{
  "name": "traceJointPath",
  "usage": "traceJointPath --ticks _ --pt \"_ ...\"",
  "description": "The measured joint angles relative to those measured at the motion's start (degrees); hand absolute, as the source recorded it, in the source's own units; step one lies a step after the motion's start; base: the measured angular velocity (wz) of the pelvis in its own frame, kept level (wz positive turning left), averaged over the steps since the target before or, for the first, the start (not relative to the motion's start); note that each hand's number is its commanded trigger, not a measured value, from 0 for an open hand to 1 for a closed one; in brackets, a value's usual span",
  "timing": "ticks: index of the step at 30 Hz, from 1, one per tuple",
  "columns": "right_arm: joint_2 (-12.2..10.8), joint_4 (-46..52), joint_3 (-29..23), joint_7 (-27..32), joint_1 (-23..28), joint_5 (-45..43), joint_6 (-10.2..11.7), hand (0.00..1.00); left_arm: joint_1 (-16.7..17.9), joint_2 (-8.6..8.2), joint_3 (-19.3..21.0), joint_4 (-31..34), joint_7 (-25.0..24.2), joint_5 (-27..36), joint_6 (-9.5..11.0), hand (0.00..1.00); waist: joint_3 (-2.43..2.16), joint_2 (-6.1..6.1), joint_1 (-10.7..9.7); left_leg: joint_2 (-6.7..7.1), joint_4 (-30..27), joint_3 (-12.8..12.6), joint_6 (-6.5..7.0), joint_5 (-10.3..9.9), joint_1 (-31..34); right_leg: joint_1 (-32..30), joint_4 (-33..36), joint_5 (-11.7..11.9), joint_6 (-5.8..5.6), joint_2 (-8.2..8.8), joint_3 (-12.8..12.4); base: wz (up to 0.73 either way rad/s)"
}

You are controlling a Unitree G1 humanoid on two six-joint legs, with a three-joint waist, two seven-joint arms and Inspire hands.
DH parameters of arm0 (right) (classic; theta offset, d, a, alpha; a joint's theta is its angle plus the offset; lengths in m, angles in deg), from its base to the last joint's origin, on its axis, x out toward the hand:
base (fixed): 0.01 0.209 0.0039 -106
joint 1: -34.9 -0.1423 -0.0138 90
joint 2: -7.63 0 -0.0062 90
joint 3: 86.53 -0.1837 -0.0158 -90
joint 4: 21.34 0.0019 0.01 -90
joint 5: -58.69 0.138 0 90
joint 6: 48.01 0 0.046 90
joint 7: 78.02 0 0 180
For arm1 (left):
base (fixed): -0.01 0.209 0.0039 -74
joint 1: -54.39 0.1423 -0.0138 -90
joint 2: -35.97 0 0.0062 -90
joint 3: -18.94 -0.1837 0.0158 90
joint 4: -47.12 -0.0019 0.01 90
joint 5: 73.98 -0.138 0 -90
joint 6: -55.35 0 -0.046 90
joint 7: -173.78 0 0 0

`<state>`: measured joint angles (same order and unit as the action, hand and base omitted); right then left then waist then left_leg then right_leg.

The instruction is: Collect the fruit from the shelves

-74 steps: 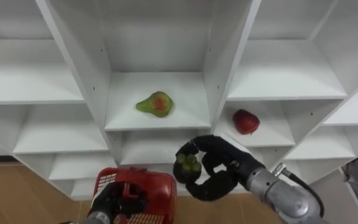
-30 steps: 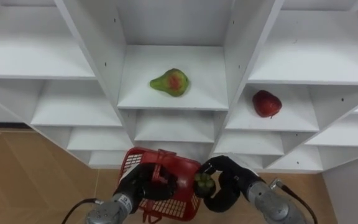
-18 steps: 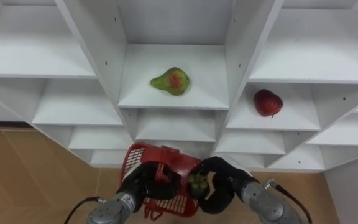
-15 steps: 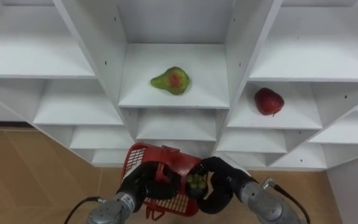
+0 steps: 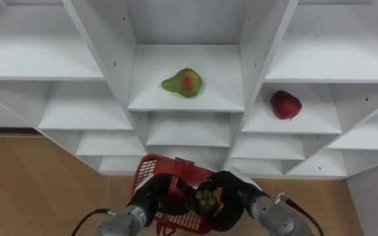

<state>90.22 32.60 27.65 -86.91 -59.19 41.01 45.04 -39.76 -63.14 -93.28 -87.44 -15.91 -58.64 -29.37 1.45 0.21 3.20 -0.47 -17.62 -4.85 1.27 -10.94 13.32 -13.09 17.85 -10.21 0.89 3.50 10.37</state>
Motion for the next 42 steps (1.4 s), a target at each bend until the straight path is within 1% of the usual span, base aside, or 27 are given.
traceJointPath --ticks 3,6,7,8,9,10,13,16,20,21,23,29,42 --pt "-0.15 0.0 0.03 0.0 -0.12 -0.12 0.0 1.0 0.0 -0.52 -0.12 -0.03 0.0 0.14 0.0 1.0 -0.01 -0.01 0.08 0.03 -0.01 -0.04 0.0 0.0 0.0 0.01 0.01 -0.03 -0.04 0.01 -0.03 0.0" --pt "0.0 -0.01 0.14 0.02 -0.15 -0.11 0.0 1.0 0.0 -0.62 -0.61 -0.14 0.01 0.25 0.0 1.0 -0.01 -0.01 0.08 0.04 -0.01 -0.03 0.0 0.0 -0.01 0.04 0.0 -0.02 -0.03 -0.01 -0.02 0.0" --pt "0.05 -0.01 0.25 0.05 -0.15 -0.11 0.0 0.95 0.01 -0.64 -0.75 -0.15 0.01 0.31 0.0 1.0 -0.01 -0.02 0.09 0.05 0.0 -0.01 0.0 0.0 -0.02 0.04 -0.01 -0.02 -0.03 0.0 -0.04 0.0" --pt "0.15 -0.01 0.48 0.08 -0.15 -0.11 0.0 0.71 0.02 -0.63 -1.07 -0.15 0.01 0.59 0.0 1.0 -0.03 -0.03 0.1 0.06 0.01 0.0 0.0 0.0 -0.03 0.04 -0.02 -0.02 -0.03 0.0 -0.05 0.0" --pt "0.18 -0.02 0.64 0.08 -0.15 -0.11 0.0 0.18 0.03 -0.66 -1.22 -0.15 0.02 0.86 0.0 1.0 -0.03 -0.04 0.12 0.06 0.01 0.01 0.0 0.0 -0.03 0.05 -0.03 -0.02 -0.03 0.0 -0.05 0.0" --pt "0.19 -0.02 0.75 0.1 -0.14 -0.1 0.0 0.0 0.03 -0.68 -1.23 -0.15 0.02 0.91 0.0 1.0 -0.03 -0.04 0.13 0.06 0.01 0.01 0.0 0.0 -0.04 0.06 -0.03 -0.02 -0.03 -0.01 -0.05 0.0" --pt "0.07 -0.87 1.06 0.14 -0.28 -0.09 0.02 0.0 0.03 -0.71 -1.32 -0.14 0.02 1.06 0.01 1.0 -0.05 -0.06 0.11 0.06 0.0 0.09 0.0 0.0 -0.1 0.11 -0.02 -0.02 -0.03 -0.02 -0.05 0.0" --pt "-0.17 -2.65 1.71 0.06 -0.4 -0.08 0.03 0.0 0.03 -0.74 -2.89 -0.14 -0.12 2.08 0.02 1.0 -0.05 -0.08 0.14 0.09 -0.02 0.12 0.01 0.01 -0.09 0.08 0.05 -0.02 -0.03 -0.07 -0.04 0.0" --pt "-1.29 -3.67 1.71 0.05 -0.44 -0.07 0.03 0.0 0.02 -1.35 -5.02 -0.12 -1.89 2.08 0.02 1.0 -0.07 -0.1 0.16 0.08 -0.13 0.12 0.01 0.01 -0.1 0.06 0.1 -0.02 -0.03 -0.06 -0.1 0.0" --pt "-1.37 -3.82 1.72 0.04 -0.45 -0.06 0.04 0.0 0.02 -1.64 -5.19 -0.12 -2.43 2.06 0.01 1.0 -0.09 -0.13 0.15 0.08 -0.15 0.11 0.01 0.01 -0.16 0.08 0.1 -0.02 -0.03 -0.12 -0.19 0.0" --pt "-1.57 -4.0 1.73 0.04 -0.45 -0.07 0.04 0.0 0.06 -1.71 -5.75 -0.14 -2.78 2.07 -0.04 1.0 -0.1 -0.15 0.12 0.06 -0.15 0.1 0.01 0.01 -0.21 0.1 0.14 -0.02 -0.02 -0.22 -0.22 0.0" --pt "-1.49 -4.05 1.7 0.02 -0.41 0.37 0.04 0.0 0.04 -1.68 -6.04 0.15 -4.54 3.23 0.0 1.0 -0.13 -0.2 0.01 0.11 -0.14 0.29 0.01 0.01 -0.43 0.35 -0.01 -0.02 -0.03 -0.28 -0.22 0.0" --pt "-1.47 -4.02 1.66 0.42 -0.4 0.34 0.04 0.0 0.04 -1.74 -5.91 0.64 -4.77 3.19 0.0 1.0 -0.28 -0.42 0.2 0.11 0.03 0.26 0.01 0.01 -1.01 0.94 -0.13 -0.03 -0.04 -0.4 -0.3 0.0"
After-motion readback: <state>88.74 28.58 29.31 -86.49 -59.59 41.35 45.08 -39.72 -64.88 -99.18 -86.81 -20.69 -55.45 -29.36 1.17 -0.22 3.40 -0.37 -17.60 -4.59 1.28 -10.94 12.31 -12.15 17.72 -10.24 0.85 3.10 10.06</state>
